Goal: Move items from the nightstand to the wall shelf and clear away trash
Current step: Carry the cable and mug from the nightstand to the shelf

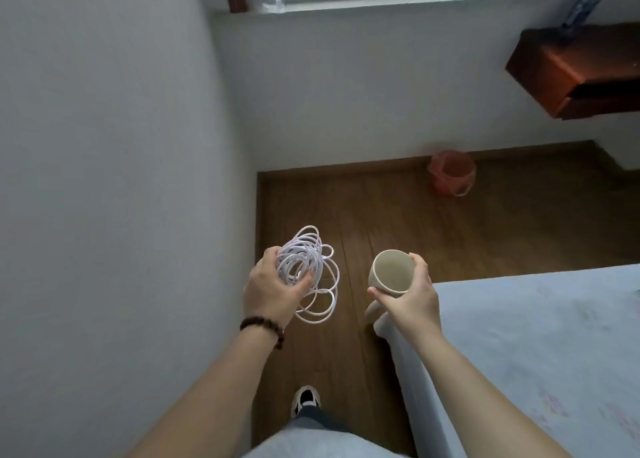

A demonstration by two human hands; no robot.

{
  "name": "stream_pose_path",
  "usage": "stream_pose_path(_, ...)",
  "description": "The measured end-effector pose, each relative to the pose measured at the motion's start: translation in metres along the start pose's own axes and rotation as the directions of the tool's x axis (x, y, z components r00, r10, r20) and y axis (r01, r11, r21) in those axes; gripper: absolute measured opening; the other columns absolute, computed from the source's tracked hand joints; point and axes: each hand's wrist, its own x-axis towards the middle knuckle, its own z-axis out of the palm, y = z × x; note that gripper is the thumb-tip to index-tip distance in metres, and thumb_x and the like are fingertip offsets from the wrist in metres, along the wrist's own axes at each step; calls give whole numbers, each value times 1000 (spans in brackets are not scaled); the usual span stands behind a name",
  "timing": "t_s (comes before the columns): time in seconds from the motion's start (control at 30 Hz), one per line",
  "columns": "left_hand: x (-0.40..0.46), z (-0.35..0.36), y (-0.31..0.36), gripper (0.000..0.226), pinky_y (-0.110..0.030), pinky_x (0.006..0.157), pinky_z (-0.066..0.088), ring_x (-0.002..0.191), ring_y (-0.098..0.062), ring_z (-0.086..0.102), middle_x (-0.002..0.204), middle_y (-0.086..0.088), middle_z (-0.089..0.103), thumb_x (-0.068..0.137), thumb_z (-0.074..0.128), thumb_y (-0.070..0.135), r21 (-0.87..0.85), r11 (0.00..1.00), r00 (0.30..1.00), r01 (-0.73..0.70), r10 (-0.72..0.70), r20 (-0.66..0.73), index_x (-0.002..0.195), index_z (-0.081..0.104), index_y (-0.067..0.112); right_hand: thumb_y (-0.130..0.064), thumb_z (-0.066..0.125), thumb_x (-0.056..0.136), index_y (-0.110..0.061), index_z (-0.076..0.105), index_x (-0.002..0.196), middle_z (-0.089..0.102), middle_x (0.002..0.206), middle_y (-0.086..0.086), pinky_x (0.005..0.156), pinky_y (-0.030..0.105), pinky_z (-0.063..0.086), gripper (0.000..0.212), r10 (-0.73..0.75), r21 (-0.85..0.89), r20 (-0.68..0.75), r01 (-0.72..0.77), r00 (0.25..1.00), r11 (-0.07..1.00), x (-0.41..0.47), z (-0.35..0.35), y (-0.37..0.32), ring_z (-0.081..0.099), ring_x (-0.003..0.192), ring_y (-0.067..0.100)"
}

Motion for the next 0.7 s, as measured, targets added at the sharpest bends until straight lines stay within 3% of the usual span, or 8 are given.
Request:
stream_pose_path(0.3,175,67,57,48,-35,65,56,78,-8,61,93,13,63,70,73,55,-24,993,980,-111,114,165,105,51,31,-40,86,61,-31,30,135,51,130,-1,90,33,46,93,96,-1,-187,-98,978,995,147,-2,-25,51,113,20)
stream_pose_path(0.47,262,143,100,47,-26,63,52,78,-5,60,93,15,63,69,72,55,-32,978,952,-204,206,225,104,51,32,-41,86,61,-30,32,135,52,129,-1,86,26,40,92,153,8,-275,-157,949,988,241,-23,-1,53,109,20)
stream_pose_path(0.7,383,273,216,45,-31,67,52,78,-2,58,90,19,60,65,68,61,-40,942,875,-332,323,360,98,44,41,-38,86,62,-28,31,135,52,131,0,86,25,42,93,216,45,-429,-218,877,975,392,-94,27,54,111,21)
